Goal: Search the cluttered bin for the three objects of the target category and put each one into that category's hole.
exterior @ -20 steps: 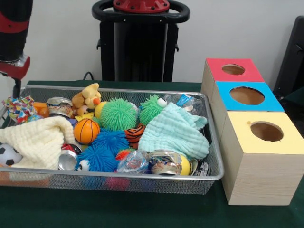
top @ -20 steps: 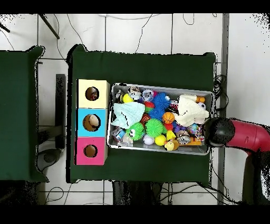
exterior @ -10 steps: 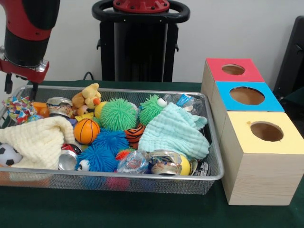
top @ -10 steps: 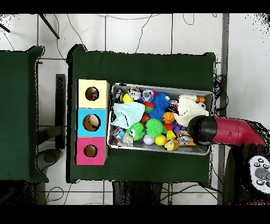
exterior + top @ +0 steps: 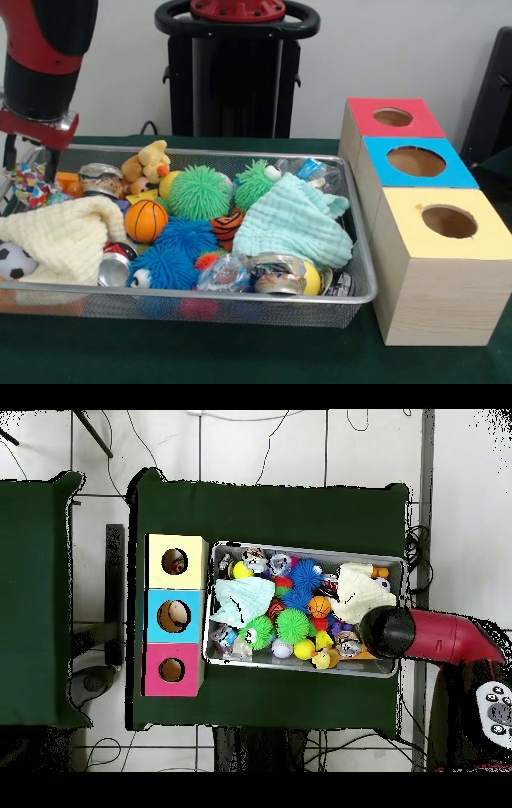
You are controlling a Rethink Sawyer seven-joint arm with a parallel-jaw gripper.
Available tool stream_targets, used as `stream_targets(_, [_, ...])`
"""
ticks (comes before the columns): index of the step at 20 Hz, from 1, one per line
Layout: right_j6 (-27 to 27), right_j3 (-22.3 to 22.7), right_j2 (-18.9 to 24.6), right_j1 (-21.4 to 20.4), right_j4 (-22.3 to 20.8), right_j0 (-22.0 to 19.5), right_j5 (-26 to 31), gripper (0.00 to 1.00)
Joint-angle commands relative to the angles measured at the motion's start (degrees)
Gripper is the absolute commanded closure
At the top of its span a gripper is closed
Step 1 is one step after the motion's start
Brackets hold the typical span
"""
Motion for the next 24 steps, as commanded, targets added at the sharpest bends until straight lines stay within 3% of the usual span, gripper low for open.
stream_targets(1, [11.1, 4.7, 0.0, 6.9, -0.3, -4.5, -13.2, 0.00])
stream_targets(5, [11.9, 4.4, -2.0, 10.2, -0.9, -4.4, -18.0, 0.00])
stream_targets(12, [15.7, 3.5, -10.6, 13.2, 1.2, 2.7, -22.2, 0.00])
stream_targets(18, [17.4, 5.7, -13.9, 11.8, 3.7, 6.6, -22.6, 0.00])
stream_targets(24, [13.8, 8.6, -12.6, 7.4, 5.3, 5.5, -20.0, 0.00])
